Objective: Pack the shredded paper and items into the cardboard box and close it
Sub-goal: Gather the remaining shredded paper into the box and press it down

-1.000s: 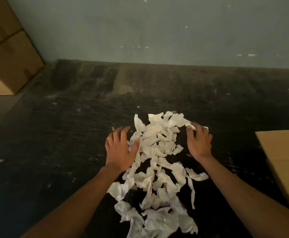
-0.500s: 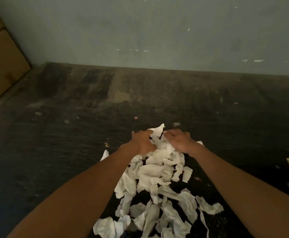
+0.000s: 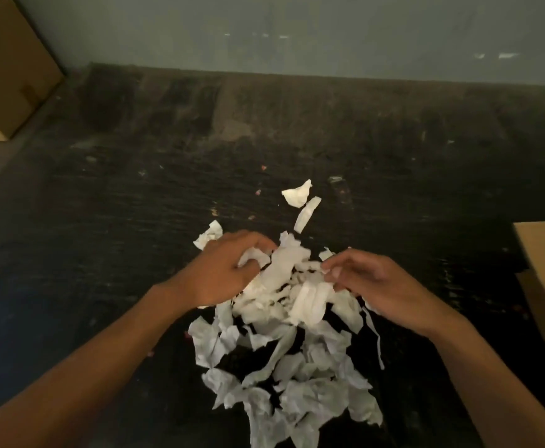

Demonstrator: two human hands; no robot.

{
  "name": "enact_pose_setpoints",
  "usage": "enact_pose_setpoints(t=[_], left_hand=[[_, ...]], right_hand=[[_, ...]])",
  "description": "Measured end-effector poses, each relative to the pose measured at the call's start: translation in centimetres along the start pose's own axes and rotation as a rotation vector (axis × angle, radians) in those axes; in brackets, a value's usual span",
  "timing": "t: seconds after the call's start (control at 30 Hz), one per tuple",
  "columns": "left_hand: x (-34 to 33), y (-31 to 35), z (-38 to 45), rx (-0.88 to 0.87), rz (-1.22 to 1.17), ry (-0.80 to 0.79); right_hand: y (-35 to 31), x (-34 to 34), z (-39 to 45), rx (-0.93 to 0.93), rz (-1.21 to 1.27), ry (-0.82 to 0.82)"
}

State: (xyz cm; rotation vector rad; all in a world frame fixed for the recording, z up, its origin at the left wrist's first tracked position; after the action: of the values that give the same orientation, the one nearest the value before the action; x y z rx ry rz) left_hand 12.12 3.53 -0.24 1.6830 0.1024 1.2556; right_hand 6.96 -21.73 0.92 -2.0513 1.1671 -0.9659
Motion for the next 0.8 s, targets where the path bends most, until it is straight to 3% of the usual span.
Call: enact_pose_setpoints(t=[0.13, 0.3, 0.53, 0.8], left_hand=[[-2.4, 0.3, -7.6, 0.044, 0.374, -0.152], [-9.0, 0.1, -11.9, 0.013, 0.485, -0.308], [-10.7, -2.8, -6.8, 0.042, 0.511, -0.267], [-10.0, -5.3, -4.0, 0.051, 0.512, -0.097]], right_hand=[[4.9, 1.4, -1.0, -0.046, -0.265, 0.294], [9.8, -1.1, 0.5, -0.048, -0.647, 0.177], [8.3, -5.2, 4.0, 0.208, -1.087, 0.169], [7.9, -5.5, 6.6, 0.283, -1.021, 0.358]])
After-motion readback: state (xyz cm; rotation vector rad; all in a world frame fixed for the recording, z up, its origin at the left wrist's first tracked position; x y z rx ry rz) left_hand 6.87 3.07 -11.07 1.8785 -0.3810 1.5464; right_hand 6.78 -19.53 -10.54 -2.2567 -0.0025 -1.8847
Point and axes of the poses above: each hand's wrist, its own z-axis towards the middle knuckle, its own x-axis out of the back of the hand, y = z × x, the point moved 2 cm from there along z, towards the middle knuckle, and after that the axes turned 15 degrees about -x, right-handed, at the moved point
